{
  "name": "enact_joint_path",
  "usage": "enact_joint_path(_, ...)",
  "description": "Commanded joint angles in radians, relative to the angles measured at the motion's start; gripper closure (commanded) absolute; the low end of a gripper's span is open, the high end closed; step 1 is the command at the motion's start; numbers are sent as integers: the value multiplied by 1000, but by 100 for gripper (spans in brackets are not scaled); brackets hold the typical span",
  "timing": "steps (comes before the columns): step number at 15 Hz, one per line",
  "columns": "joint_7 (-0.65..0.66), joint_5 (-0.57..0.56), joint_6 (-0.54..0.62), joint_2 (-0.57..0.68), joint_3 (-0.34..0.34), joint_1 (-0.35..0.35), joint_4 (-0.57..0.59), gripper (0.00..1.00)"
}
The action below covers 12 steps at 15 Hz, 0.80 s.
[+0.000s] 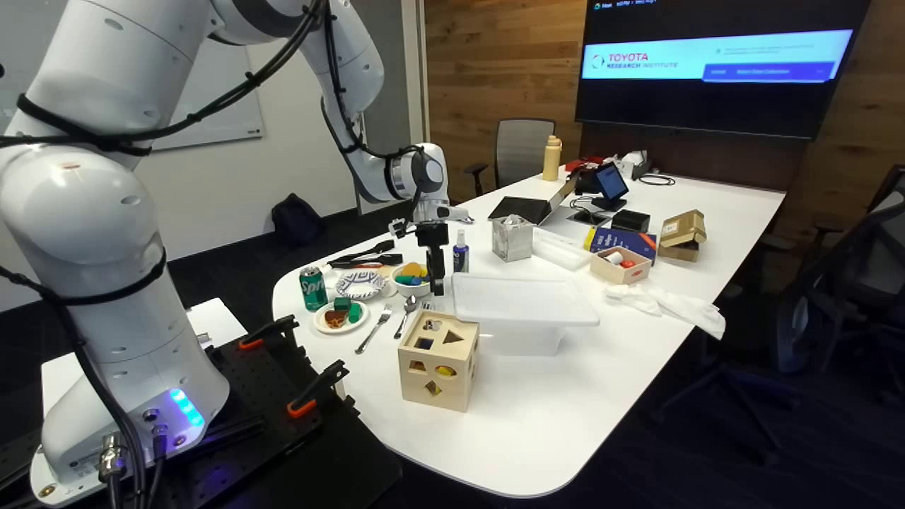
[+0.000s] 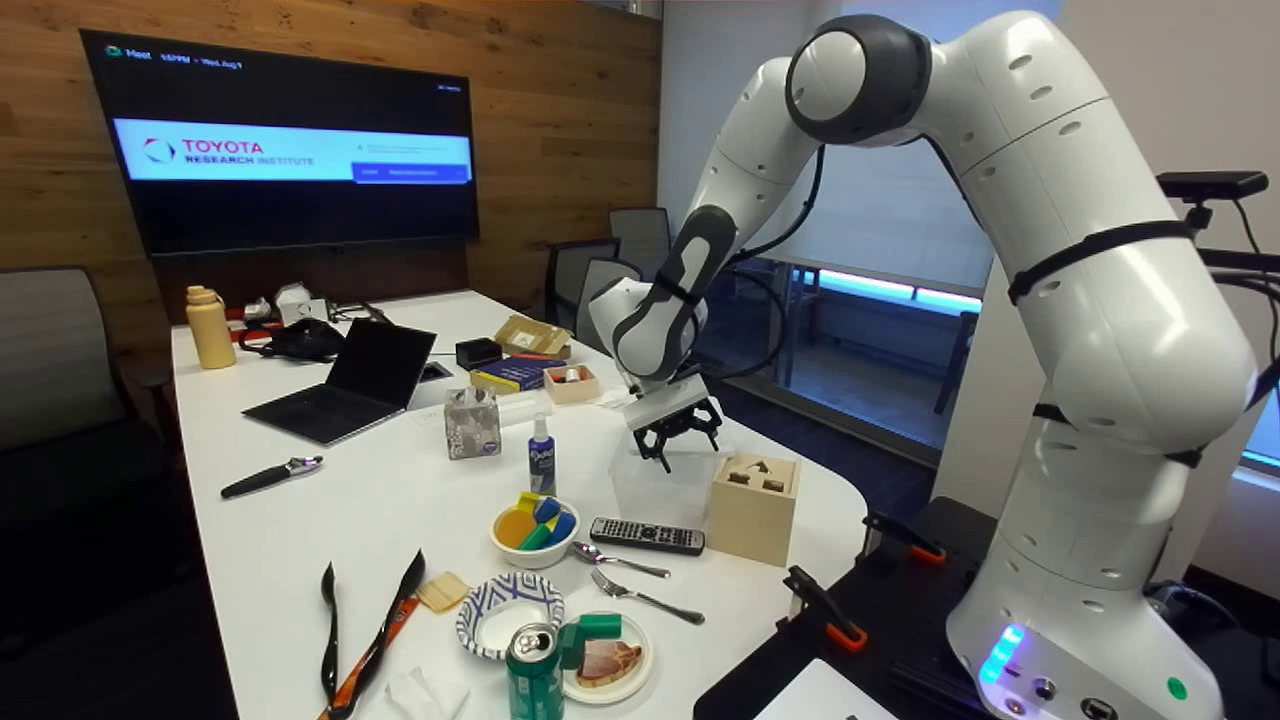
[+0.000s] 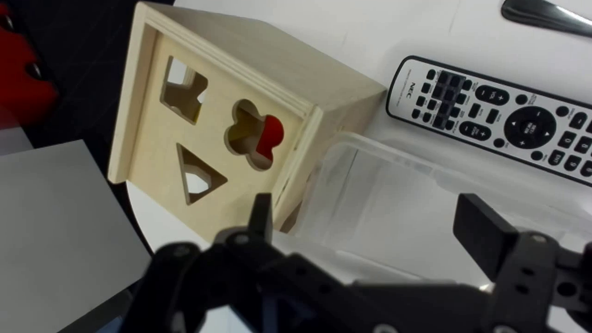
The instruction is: Remove the white lid from the clear container.
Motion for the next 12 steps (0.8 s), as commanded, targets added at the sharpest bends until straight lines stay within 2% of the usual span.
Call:
enact_joint_path(1,-36,30,24,56,-28,16,62,0)
enact_joint_path(12,-38,24,62,130,-95,19,179,0)
